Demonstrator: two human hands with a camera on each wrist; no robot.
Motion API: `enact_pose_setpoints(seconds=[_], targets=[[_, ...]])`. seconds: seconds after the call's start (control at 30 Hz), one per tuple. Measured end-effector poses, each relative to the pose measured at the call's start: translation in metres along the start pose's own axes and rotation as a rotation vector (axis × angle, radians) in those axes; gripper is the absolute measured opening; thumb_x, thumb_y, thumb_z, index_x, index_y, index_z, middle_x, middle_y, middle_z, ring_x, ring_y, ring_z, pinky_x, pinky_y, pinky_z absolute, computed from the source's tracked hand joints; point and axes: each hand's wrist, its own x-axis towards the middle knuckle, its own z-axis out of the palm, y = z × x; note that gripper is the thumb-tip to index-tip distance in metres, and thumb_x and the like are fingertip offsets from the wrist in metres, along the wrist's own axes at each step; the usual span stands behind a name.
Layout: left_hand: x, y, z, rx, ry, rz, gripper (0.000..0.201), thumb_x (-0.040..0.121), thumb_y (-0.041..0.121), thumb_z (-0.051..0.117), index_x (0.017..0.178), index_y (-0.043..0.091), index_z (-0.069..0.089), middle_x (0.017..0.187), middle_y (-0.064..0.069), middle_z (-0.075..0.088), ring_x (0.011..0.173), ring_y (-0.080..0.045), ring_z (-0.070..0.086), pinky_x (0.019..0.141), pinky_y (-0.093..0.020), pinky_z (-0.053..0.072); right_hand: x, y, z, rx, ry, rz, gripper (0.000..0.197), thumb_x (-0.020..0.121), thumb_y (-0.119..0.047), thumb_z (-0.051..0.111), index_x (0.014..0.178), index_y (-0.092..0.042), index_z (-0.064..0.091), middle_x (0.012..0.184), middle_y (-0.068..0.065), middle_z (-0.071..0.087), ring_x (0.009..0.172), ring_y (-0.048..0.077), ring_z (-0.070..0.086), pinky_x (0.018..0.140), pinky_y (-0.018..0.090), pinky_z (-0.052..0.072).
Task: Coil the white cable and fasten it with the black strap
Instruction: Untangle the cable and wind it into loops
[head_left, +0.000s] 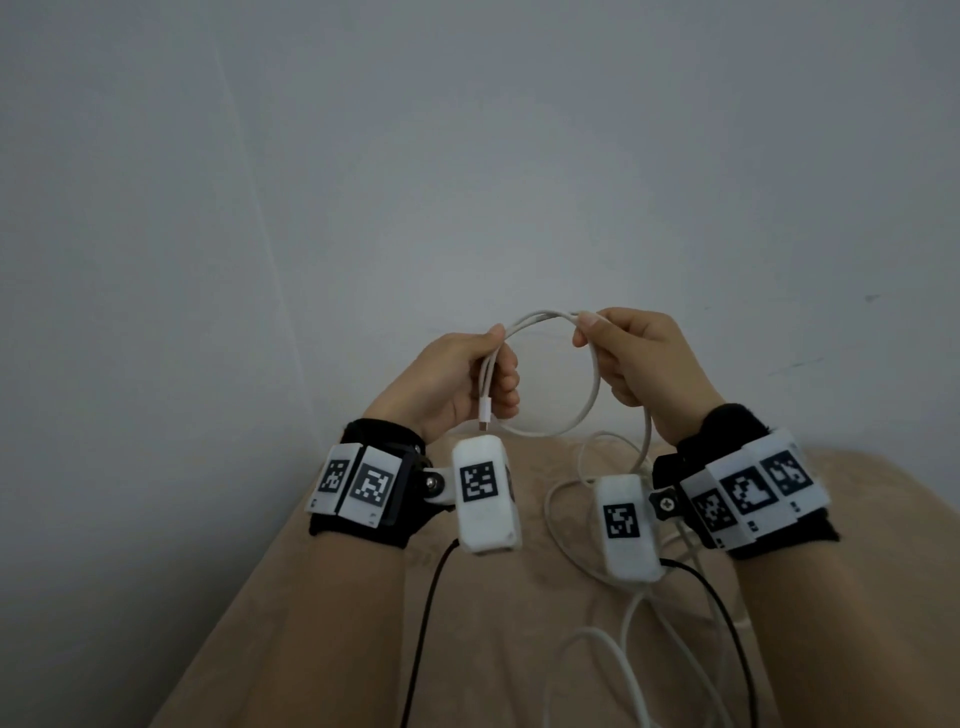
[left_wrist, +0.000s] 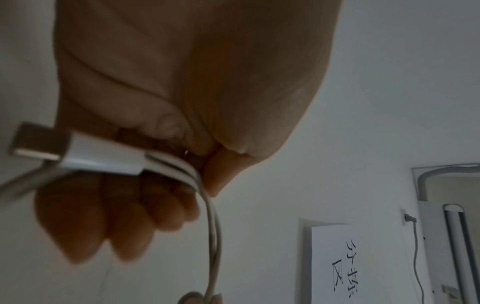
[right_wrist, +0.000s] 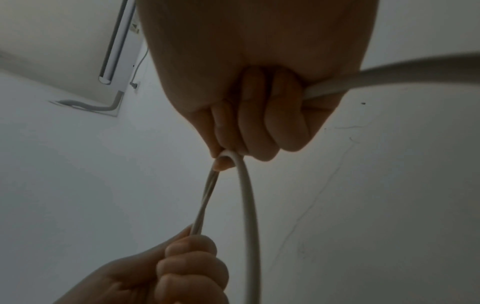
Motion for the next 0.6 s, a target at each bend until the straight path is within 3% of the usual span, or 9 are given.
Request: enact_pose_setpoints(seconds=[0.1,0.2,0.3,0.4,0.53,0.6], targets=[[0.0006,-0.0014,-0.0022,0.008,0.018,0.003,0.042,0.102,0.023,0.038,0.072,0.000,0.057,0.054,-0.005,0.054,0.047,-0.016,0.054,0.049,-0.024,0.050,-0.0003,0.0007,0.0003,-0.060,-0.011,0.003,0.038,0.098,-0.026,0.048,0.064,-0.013,0.056,0.040,-0.011,0.031,0.035,0.004,0.023,0.035,0.014,0.020],[0.0019,-0.0027,-0.0025,-0.019,0.025,0.003,0.041,0.102,0.026,0.038,0.071,0.004,0.053,0.050,0.002,0.038,0.042,-0.010,0.039,0.043,-0.020,0.039,-0.0001,0.0013,0.0020,-0.147,0.025,-0.037,0.040,0.097,-0.029,0.049,0.062,-0.011,0.054,0.040,-0.013,0.035,0.034,0.003,0.030,0.038,0.009,0.024],[0.0037,-0.0024,-0.0022,-0.034,0.048,0.017,0.041,0.102,0.032,0.040,0.066,0.012,0.044,0.051,0.006,0.026,0.038,-0.005,0.025,0.039,-0.016,0.027,0.0007,0.0037,0.0044,-0.240,0.055,-0.073,0.043,0.096,-0.038,0.049,0.062,-0.011,0.049,0.051,-0.006,0.036,0.042,0.004,0.029,0.042,0.013,0.025],[0.0043,-0.0022,-0.0017,-0.049,0.075,0.035,0.042,0.102,0.034,0.039,0.065,0.014,0.040,0.051,0.007,0.023,0.037,-0.004,0.020,0.037,-0.015,0.021,0.0017,0.0063,0.0058,-0.272,0.049,-0.082,0.045,0.095,-0.043,0.048,0.066,-0.009,0.049,0.054,-0.008,0.037,0.047,0.004,0.031,0.047,0.016,0.027],[0.0051,-0.0034,-0.0006,-0.062,0.092,0.057,0.042,0.102,0.034,0.039,0.065,0.014,0.040,0.050,0.008,0.024,0.037,-0.004,0.020,0.035,-0.015,0.021,0.0037,0.0087,0.0062,-0.270,0.053,-0.162,0.026,0.093,-0.033,0.057,0.072,-0.017,0.057,0.064,-0.009,0.055,0.056,-0.003,0.046,0.056,0.010,0.036],[0.0050,-0.0030,0.0004,-0.066,0.082,0.060,0.042,0.102,0.035,0.039,0.065,0.014,0.040,0.050,0.007,0.024,0.038,-0.004,0.020,0.037,-0.016,0.022,0.0051,0.0103,0.0064,-0.239,0.078,-0.202,0.021,0.093,-0.027,0.058,0.077,-0.014,0.063,0.061,-0.010,0.057,0.055,-0.003,0.047,0.057,0.010,0.036]])
